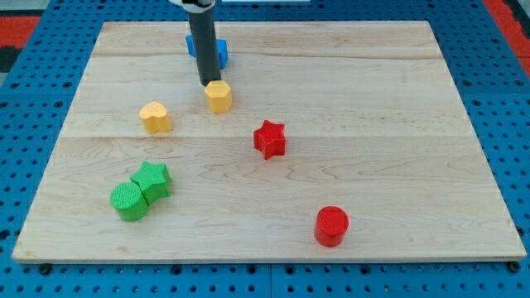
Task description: Move the arm left to the yellow heart
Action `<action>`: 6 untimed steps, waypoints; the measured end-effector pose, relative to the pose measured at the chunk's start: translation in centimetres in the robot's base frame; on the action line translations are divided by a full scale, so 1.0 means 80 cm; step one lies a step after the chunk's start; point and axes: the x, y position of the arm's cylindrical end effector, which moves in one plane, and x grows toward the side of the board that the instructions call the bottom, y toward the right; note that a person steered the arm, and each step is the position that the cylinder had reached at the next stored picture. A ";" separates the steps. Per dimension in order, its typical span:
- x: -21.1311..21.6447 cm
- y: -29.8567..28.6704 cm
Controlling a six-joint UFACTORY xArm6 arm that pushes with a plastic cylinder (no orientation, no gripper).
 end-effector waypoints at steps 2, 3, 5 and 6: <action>0.056 0.042; 0.071 0.060; 0.005 -0.011; -0.009 -0.101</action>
